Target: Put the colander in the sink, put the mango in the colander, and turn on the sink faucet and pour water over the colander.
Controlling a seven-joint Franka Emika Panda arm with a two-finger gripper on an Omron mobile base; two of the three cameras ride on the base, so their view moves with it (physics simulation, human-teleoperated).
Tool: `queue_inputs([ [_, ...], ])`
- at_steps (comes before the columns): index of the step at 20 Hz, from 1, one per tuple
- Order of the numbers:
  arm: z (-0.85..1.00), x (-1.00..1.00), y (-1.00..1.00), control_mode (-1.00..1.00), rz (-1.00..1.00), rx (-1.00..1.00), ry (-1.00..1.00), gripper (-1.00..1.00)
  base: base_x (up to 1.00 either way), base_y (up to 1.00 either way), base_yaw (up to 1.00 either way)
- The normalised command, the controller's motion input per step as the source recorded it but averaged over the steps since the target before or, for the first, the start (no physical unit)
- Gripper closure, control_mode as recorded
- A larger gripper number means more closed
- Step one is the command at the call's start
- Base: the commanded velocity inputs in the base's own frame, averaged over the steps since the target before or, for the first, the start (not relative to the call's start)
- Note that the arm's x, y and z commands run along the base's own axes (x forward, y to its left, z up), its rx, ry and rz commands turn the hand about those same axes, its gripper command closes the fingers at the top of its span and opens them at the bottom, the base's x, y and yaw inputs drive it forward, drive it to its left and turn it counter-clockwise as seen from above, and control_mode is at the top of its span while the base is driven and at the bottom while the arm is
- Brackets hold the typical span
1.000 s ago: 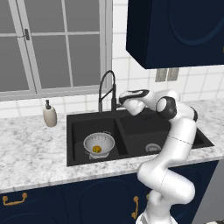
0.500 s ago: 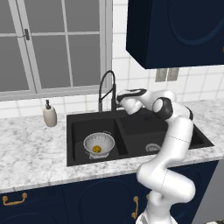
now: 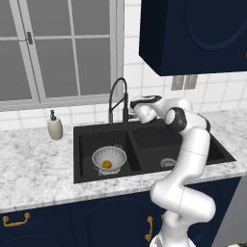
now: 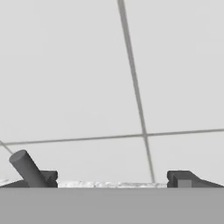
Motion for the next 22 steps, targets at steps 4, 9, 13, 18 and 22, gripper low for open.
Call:
queue_inputs([
  [4, 0.0, -0.03, -0.69, -1.0, 0.0, 0.0, 0.0, -1.0, 0.0, 0.0, 0.0],
  [9, 0.0, -0.01, -0.91, -1.0, 0.0, 0.02, 0.0, -1.0, 0.0, 0.0, 0.0],
  [13, -0.05, 0.0, -1.0, -1.0, 0.0, 0.05, 0.0, -1.0, 0.0, 0.0, 0.0],
  [18, -0.05, 0.0, -1.0, -1.0, 0.0, 0.06, 0.0, -1.0, 0.0, 0.0, 0.0],
  [22, -0.06, 0.0, -0.99, -1.0, 0.0, 0.05, 0.0, -1.0, 0.0, 0.0, 0.0],
])
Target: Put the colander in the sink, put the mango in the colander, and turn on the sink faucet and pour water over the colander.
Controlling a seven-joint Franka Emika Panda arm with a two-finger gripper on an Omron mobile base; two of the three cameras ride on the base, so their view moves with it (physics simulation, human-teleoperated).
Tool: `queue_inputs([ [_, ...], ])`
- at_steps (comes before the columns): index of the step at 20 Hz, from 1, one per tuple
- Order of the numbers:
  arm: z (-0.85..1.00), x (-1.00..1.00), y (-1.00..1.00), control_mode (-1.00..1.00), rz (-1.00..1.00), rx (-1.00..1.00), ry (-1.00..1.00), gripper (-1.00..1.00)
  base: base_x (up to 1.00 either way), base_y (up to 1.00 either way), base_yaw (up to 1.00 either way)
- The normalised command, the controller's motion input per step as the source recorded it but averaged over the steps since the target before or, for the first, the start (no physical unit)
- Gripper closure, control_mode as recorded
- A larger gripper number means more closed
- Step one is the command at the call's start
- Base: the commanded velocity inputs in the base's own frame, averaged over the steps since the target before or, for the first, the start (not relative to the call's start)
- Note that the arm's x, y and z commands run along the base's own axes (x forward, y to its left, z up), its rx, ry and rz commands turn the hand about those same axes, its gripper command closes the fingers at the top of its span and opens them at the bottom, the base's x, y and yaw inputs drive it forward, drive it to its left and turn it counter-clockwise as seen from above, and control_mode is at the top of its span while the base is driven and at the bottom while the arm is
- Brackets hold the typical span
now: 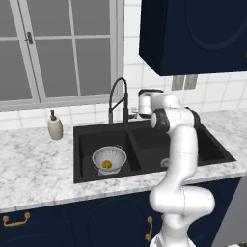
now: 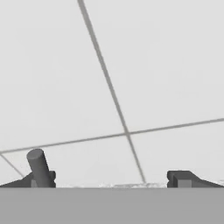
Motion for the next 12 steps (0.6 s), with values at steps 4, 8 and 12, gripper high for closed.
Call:
queue_inputs([
  [4, -0.09, 0.0, -0.93, -1.0, 0.0, 0.04, 0.0, -1.0, 0.0, 0.0, 0.0],
  [8, -0.08, 0.0, -0.9, -1.0, 0.0, 0.03, 0.0, -1.0, 0.0, 0.0, 0.0],
  [12, -0.08, 0.0, -0.88, -1.0, 0.0, 0.02, 0.0, -1.0, 0.0, 0.0, 0.0],
])
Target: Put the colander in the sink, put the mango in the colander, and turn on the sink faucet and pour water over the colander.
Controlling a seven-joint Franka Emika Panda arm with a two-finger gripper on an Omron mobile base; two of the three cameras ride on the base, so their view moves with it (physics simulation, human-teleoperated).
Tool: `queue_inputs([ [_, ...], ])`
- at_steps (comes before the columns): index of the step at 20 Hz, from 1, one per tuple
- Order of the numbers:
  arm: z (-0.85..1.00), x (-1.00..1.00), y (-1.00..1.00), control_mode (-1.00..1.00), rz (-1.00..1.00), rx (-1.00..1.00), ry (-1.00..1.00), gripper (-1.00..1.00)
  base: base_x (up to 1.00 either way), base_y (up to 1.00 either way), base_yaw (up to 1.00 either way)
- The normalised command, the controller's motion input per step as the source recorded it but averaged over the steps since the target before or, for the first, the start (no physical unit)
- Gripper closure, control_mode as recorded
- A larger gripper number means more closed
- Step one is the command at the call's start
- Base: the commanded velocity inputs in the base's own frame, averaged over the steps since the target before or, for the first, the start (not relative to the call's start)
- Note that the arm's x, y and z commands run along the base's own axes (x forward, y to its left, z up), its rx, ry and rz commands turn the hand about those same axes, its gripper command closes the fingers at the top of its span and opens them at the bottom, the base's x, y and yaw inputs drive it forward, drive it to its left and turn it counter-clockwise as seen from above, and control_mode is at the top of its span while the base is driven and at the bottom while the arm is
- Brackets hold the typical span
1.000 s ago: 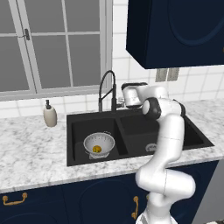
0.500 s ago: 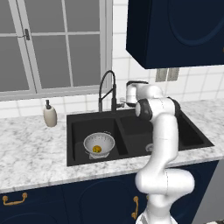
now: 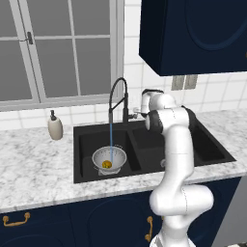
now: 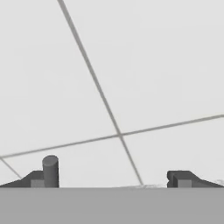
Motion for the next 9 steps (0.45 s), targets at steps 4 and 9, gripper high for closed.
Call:
queue_inputs([
  [4, 0.0, 0.0, -0.47, -1.0, 0.0, 0.0, 0.0, -1.0, 0.0, 0.0, 0.0],
  [9, 0.0, 0.0, -0.03, -1.0, 0.0, 0.0, 0.0, -1.0, 0.0, 0.0, 0.0],
])
